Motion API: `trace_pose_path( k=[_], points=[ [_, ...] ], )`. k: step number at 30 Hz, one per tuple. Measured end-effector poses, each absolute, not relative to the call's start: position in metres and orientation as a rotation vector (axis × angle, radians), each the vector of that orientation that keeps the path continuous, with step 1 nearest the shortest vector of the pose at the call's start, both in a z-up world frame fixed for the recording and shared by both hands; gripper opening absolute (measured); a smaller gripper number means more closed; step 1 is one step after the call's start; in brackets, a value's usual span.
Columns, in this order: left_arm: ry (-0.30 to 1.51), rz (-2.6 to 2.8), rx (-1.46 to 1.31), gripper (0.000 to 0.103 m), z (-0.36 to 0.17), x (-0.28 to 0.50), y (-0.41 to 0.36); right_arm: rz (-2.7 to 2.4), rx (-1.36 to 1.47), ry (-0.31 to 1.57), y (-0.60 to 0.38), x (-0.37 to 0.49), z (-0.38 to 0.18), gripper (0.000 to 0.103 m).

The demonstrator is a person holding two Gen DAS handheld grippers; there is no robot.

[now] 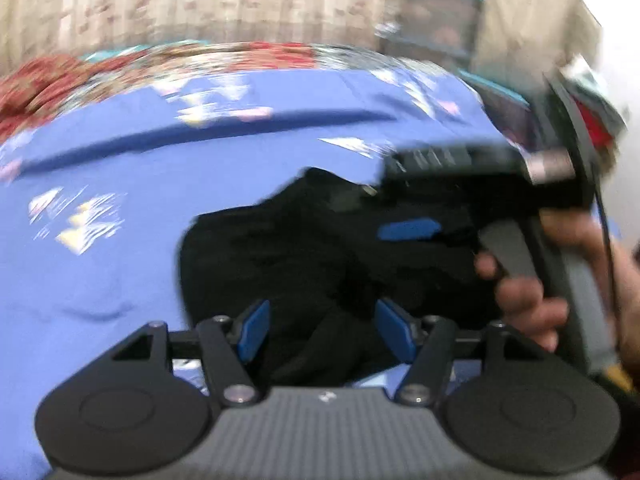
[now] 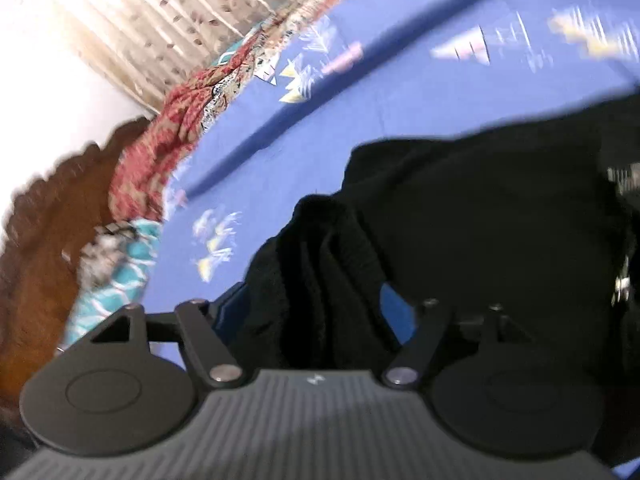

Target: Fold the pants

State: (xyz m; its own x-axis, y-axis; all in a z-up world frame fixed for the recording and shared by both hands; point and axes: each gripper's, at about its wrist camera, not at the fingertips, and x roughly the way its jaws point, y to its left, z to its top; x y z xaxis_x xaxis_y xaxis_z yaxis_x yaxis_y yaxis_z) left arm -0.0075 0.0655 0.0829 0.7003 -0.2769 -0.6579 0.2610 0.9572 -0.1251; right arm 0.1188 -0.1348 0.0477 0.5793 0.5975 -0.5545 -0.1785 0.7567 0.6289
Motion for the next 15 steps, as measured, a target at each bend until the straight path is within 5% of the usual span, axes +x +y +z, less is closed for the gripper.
trace_pose_path(
  k=[5,6,9,15],
  points=[
    [0.774,-0.157,-0.264,0.056,0.080,0.005,0.119,0.497,0.249,0.664,-0.104,0.102,0.059,0.068],
    [0.788,-0.138,-0.299,0.055,0.077,0.008,0.126,0.527,0.232,0.681,-0.103,0.104,0.056,0.060],
    [0.817,-0.121,-0.383,0.053,0.067,0.017,0.138,0.567,0.169,0.816,-0.084,0.122,0.038,0.010],
    [0.841,-0.144,-0.362,0.051,0.061,0.033,0.120,0.455,0.184,0.744,-0.113,0.119,0.048,0.007]
  ],
)
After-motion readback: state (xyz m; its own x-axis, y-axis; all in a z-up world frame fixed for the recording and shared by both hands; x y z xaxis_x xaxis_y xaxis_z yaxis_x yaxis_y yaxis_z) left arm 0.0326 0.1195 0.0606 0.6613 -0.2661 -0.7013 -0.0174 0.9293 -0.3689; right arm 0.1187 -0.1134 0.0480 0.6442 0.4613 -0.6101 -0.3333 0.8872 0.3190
